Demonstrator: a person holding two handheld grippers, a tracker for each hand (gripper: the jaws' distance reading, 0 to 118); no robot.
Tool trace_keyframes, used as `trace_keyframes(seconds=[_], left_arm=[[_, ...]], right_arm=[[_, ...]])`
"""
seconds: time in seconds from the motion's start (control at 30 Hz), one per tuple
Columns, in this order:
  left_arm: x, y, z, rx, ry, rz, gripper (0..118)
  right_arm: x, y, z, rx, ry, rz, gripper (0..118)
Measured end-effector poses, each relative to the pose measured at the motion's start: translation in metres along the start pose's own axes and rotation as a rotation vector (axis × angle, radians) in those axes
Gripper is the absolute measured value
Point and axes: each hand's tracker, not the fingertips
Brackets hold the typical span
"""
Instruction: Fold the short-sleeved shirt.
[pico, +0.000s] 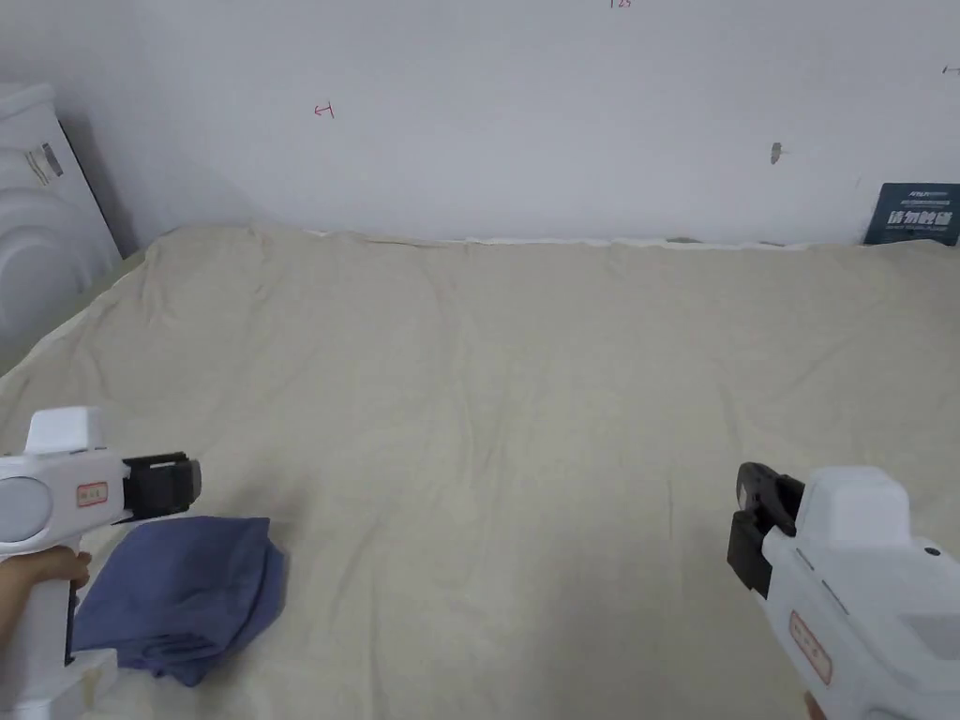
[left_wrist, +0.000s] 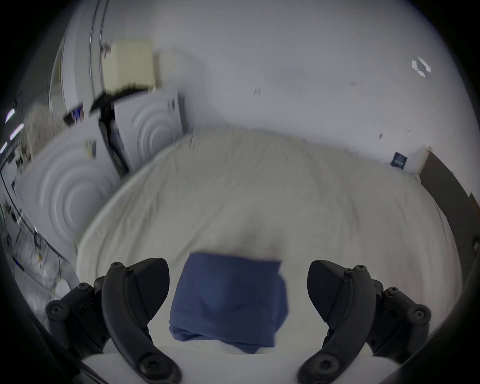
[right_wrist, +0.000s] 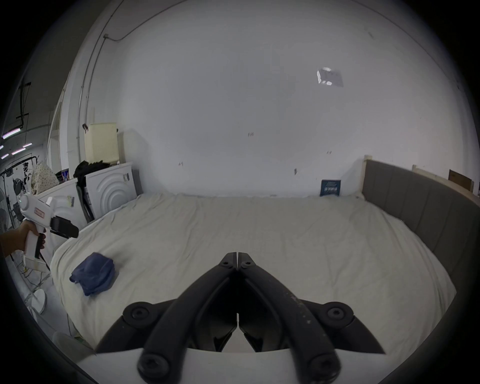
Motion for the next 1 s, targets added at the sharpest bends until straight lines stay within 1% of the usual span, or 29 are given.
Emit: trace_keyframes(seconds=[0.07, 0.2, 0.33, 0.43, 0.5, 0.67, 0.7, 0.8, 0.83, 0.87, 0.9, 0.93, 1.0], left_arm=[[0.028, 0.01, 0.038, 0.108, -0.003, -0.059, 111], [0.074, 0.022, 0.095, 0.303, -0.056, -0.086, 111], [0.128, 0.023, 0.146, 0.493, -0.116, -0.064, 111], [0.153, 0.018, 0.159, 0.59, -0.15, -0.026, 111], [0.171, 0.012, 0.169, 0.639, -0.178, -0.007, 110], [0.221, -0.012, 0.189, 0.734, -0.191, -0.003, 109], [0.229, -0.018, 0.19, 0.751, -0.188, -0.006, 107], [0.247, -0.031, 0.196, 0.771, -0.19, -0.014, 95], [0.251, -0.034, 0.197, 0.776, -0.197, -0.02, 95], [0.255, -0.036, 0.197, 0.775, -0.204, -0.03, 81], [0.257, -0.037, 0.194, 0.768, -0.207, -0.036, 56], [0.26, -0.036, 0.192, 0.748, -0.203, -0.043, 37], [0.262, -0.037, 0.189, 0.73, -0.219, -0.034, 6]], right_arm=[[0.009, 0.014, 0.014, 0.037, -0.017, 0.011, 2], [0.027, 0.039, 0.04, 0.117, -0.058, 0.039, 2], [0.048, 0.053, 0.059, 0.181, -0.09, 0.061, 2], [0.057, 0.065, 0.077, 0.224, -0.122, 0.07, 2], [0.065, 0.069, 0.086, 0.243, -0.133, 0.074, 2], [0.082, 0.067, 0.096, 0.288, -0.183, 0.101, 2], [0.083, 0.075, 0.105, 0.294, -0.189, 0.099, 2], [0.089, 0.074, 0.11, 0.303, -0.203, 0.097, 2], [0.089, 0.074, 0.113, 0.306, -0.205, 0.098, 2], [0.09, 0.074, 0.114, 0.308, -0.209, 0.1, 2], [0.091, 0.073, 0.115, 0.309, -0.213, 0.101, 2], [0.091, 0.073, 0.116, 0.31, -0.215, 0.102, 2], [0.093, 0.069, 0.111, 0.31, -0.216, 0.098, 2]])
